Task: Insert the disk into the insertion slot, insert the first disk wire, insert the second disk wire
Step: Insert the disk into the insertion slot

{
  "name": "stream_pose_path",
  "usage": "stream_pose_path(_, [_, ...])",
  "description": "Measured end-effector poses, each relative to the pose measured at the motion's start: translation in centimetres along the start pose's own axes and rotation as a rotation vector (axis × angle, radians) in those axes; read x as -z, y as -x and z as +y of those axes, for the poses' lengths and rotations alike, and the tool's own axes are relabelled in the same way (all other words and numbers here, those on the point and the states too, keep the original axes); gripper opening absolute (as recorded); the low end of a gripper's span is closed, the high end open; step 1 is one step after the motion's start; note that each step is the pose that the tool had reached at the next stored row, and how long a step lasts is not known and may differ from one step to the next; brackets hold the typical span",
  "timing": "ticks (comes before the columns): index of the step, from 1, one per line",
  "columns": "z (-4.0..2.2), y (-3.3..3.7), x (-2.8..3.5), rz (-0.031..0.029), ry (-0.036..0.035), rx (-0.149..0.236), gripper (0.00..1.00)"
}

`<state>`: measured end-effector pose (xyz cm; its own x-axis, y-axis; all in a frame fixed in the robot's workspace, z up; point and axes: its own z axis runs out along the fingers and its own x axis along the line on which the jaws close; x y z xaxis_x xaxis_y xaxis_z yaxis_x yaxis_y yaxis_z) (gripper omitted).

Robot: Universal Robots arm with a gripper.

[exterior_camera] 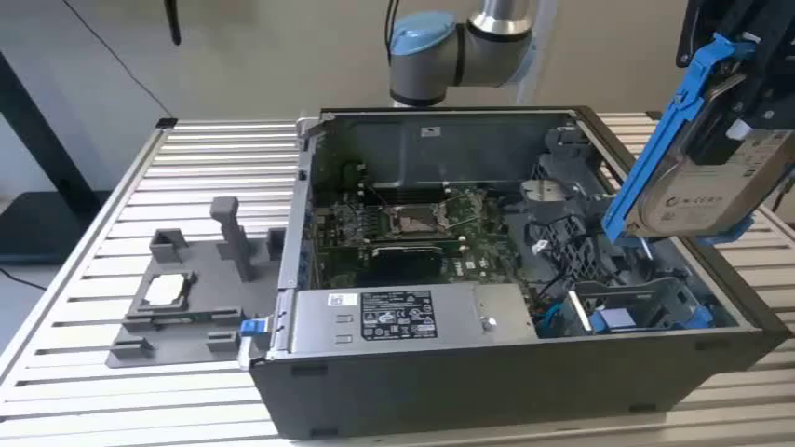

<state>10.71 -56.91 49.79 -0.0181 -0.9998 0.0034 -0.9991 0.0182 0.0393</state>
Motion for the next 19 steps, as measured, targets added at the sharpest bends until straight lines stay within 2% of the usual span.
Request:
stream_pose_path(13, [0.00,0.00,-0.02,0.0003,0.0000,0.000,0.33])
stream_pose_path(19, [-0.04,0.01,-0.94,0.0021,-0.0036,0.000,0.33])
